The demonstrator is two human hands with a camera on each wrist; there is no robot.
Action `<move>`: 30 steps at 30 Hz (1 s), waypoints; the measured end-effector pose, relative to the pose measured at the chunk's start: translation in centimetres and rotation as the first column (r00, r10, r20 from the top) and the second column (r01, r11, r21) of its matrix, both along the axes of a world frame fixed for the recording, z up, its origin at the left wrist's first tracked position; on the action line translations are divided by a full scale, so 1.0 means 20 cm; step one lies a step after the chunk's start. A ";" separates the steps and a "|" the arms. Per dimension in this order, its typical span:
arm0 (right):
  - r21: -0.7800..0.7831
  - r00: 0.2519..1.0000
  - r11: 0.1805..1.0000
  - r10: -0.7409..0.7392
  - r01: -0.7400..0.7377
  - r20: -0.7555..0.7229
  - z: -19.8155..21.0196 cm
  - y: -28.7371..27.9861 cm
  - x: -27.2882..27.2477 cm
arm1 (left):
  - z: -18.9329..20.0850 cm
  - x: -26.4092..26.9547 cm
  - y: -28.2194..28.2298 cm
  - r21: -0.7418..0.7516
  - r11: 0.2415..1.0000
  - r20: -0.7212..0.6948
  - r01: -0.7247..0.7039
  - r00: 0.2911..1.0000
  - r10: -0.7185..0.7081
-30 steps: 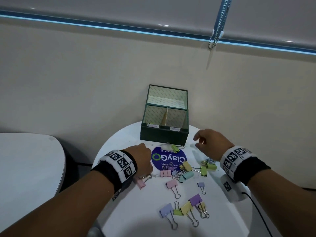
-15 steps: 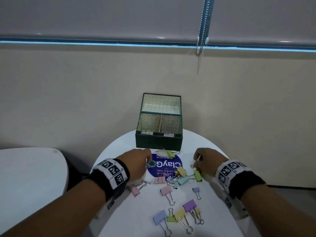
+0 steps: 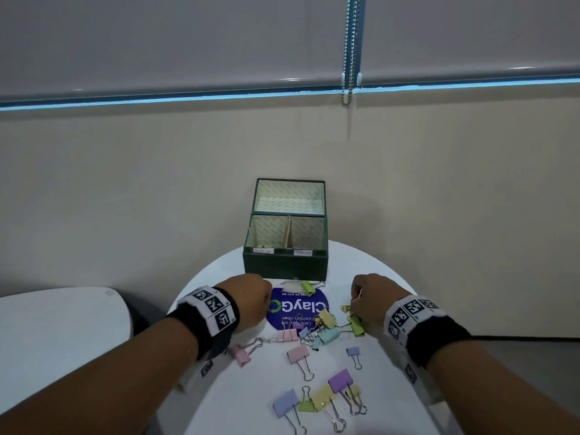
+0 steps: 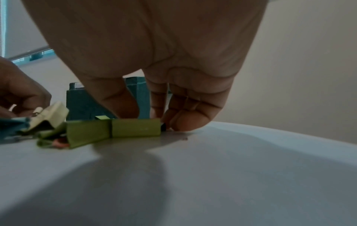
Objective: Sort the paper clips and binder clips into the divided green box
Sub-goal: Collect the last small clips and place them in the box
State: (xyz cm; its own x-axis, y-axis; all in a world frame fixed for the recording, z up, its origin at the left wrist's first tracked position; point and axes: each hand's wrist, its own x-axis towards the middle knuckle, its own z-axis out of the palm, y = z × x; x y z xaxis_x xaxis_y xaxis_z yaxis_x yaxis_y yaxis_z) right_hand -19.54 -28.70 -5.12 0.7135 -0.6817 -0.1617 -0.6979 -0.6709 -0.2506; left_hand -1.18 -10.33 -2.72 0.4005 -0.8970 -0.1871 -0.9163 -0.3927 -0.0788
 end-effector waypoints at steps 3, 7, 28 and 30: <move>0.002 1.000 1.000 0.006 -0.006 0.013 0.00 0.00 0.00 | 0.06 -0.03 -0.04 0.082 0.995 0.088 0.052 0.994 -0.059; -0.002 0.999 1.000 0.016 -0.015 0.028 0.00 0.00 0.00 | 0.22 -0.01 -0.15 -0.231 0.972 -0.050 0.046 0.997 -0.059; 0.034 0.956 0.998 0.032 -0.043 0.291 0.03 0.03 -0.02 | 0.03 -0.13 -0.38 0.176 0.931 -0.017 0.321 0.946 -0.323; 0.044 0.951 0.999 0.015 -0.030 0.308 0.03 0.02 -0.02 | 0.03 -0.14 -0.37 0.139 0.947 -0.024 0.289 0.957 -0.289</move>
State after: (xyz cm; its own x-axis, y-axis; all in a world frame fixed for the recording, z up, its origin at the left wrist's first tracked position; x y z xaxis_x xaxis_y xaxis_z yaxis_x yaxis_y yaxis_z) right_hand -19.91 -28.30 -4.45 0.7486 -0.6620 0.0362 -0.5671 -0.6676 -0.4824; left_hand -3.88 -17.81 -2.20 0.1269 -0.9390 -0.3196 -0.9893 -0.0962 -0.1101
